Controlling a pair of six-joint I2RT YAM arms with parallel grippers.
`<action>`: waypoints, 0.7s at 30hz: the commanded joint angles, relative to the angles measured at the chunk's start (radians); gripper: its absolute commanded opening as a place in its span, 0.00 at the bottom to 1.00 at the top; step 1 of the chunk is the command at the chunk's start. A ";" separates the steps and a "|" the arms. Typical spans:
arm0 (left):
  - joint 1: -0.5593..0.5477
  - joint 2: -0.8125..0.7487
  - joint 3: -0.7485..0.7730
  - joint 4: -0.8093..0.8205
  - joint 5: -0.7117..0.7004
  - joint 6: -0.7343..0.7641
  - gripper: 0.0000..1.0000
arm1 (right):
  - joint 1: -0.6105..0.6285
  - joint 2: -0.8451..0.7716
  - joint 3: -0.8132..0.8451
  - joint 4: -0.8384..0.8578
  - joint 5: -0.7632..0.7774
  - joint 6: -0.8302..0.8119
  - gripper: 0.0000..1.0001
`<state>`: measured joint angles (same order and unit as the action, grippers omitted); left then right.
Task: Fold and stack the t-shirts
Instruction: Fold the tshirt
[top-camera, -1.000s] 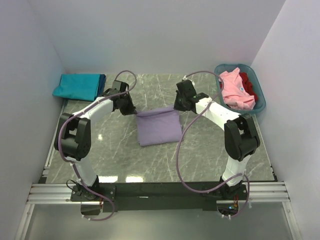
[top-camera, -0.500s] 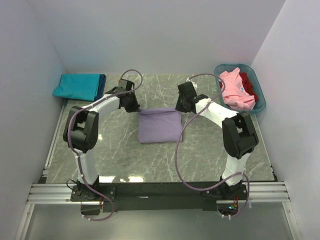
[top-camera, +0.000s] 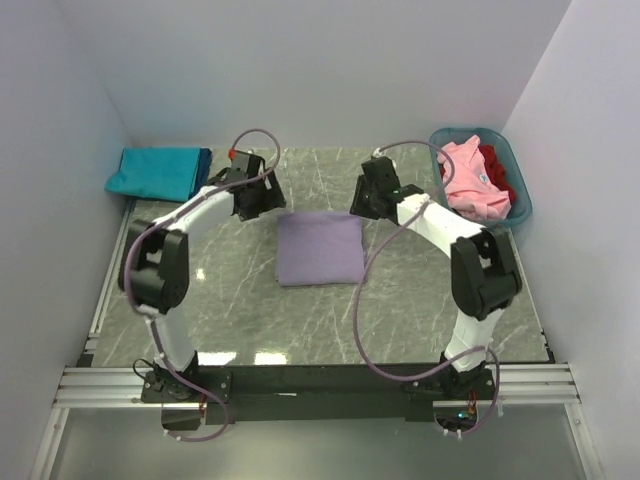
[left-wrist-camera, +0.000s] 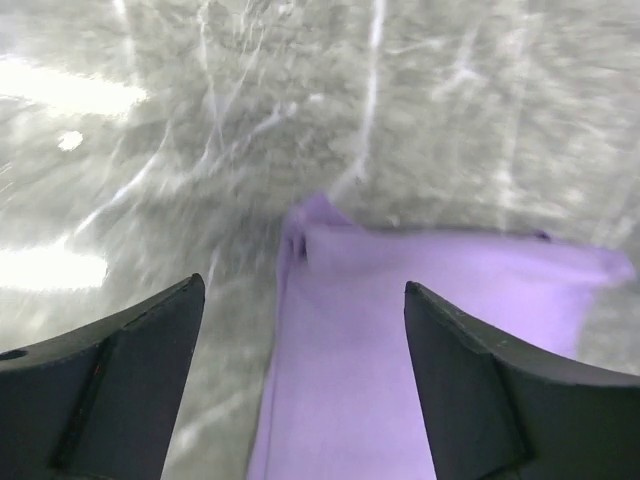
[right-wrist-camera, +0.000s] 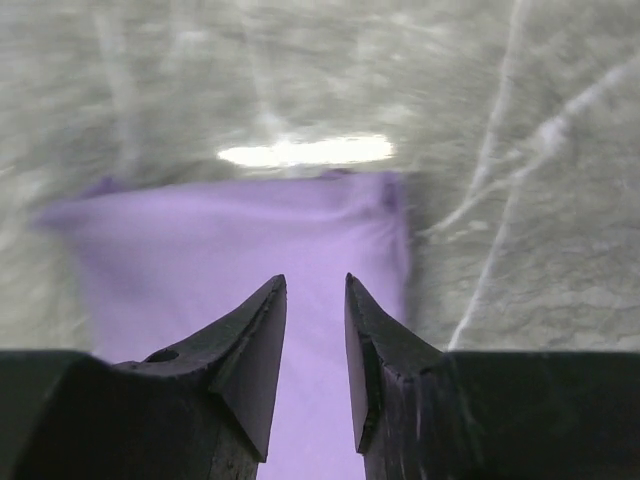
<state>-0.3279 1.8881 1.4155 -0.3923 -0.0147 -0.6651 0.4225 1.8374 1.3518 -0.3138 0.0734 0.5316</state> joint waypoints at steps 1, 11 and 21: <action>-0.031 -0.187 -0.068 0.027 -0.044 0.018 0.86 | -0.005 -0.156 -0.069 0.113 -0.198 -0.071 0.38; -0.066 -0.134 -0.167 0.299 0.217 0.048 0.71 | -0.030 0.021 -0.050 0.341 -0.668 -0.068 0.39; -0.005 0.267 0.112 0.307 0.340 0.050 0.66 | -0.169 0.328 0.070 0.504 -0.823 0.068 0.39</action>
<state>-0.3542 2.0911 1.4303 -0.1184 0.2604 -0.6319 0.2981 2.1334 1.3624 0.0761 -0.6769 0.5385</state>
